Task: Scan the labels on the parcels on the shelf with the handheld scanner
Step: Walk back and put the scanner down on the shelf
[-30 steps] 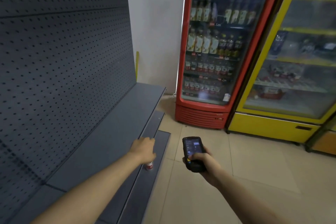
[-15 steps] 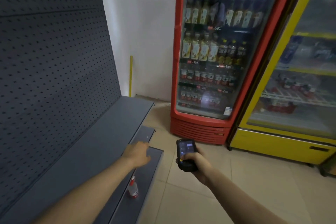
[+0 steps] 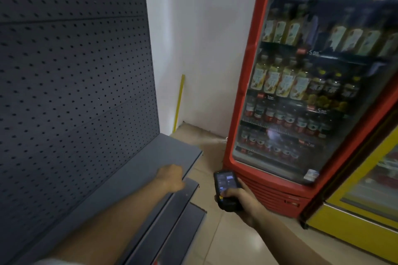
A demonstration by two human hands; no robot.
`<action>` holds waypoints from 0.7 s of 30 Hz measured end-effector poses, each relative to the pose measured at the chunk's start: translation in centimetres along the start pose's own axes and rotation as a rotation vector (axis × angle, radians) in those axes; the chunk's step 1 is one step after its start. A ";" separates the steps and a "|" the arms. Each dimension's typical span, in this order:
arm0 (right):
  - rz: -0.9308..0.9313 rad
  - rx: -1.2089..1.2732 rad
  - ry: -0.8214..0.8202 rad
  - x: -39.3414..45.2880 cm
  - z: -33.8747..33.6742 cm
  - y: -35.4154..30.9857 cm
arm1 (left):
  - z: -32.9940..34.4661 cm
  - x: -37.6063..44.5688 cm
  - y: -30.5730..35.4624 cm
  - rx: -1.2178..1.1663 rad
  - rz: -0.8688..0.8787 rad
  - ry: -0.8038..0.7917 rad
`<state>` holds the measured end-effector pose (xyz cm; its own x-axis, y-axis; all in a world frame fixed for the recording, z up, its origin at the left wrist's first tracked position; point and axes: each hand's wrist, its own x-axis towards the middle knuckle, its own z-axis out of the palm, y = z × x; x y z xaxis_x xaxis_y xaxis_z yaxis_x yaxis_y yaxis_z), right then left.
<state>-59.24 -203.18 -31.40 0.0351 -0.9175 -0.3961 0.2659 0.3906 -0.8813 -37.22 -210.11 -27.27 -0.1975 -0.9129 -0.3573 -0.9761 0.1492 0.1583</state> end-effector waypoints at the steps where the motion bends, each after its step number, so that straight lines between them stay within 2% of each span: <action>1: 0.002 -0.008 -0.008 1.0 -0.1 -0.6 | -0.3 1.0 -0.1 -0.011 -0.019 -0.006; 7: 0.097 -0.099 -0.096 9.4 -1.2 -3.6 | -1.2 7.0 -0.3 -0.071 -0.162 -0.026; 13: 0.191 -0.210 -0.290 20.1 -1.5 -6.9 | -3.1 11.9 -0.1 -0.142 -0.374 0.016; 18: 0.306 -0.226 -0.416 25.7 0.1 -8.6 | -3.5 14.5 -0.1 -0.194 -0.432 0.063; 21: 0.376 -0.272 -0.447 27.7 2.3 -8.2 | -2.2 14.7 -1.3 -0.259 -0.491 -0.030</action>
<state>-58.27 -231.94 -34.56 0.4922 -0.6339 -0.5966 -0.0944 0.6425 -0.7605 -38.67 -224.53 -30.67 0.2685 -0.8400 -0.4716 -0.9006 -0.3926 0.1864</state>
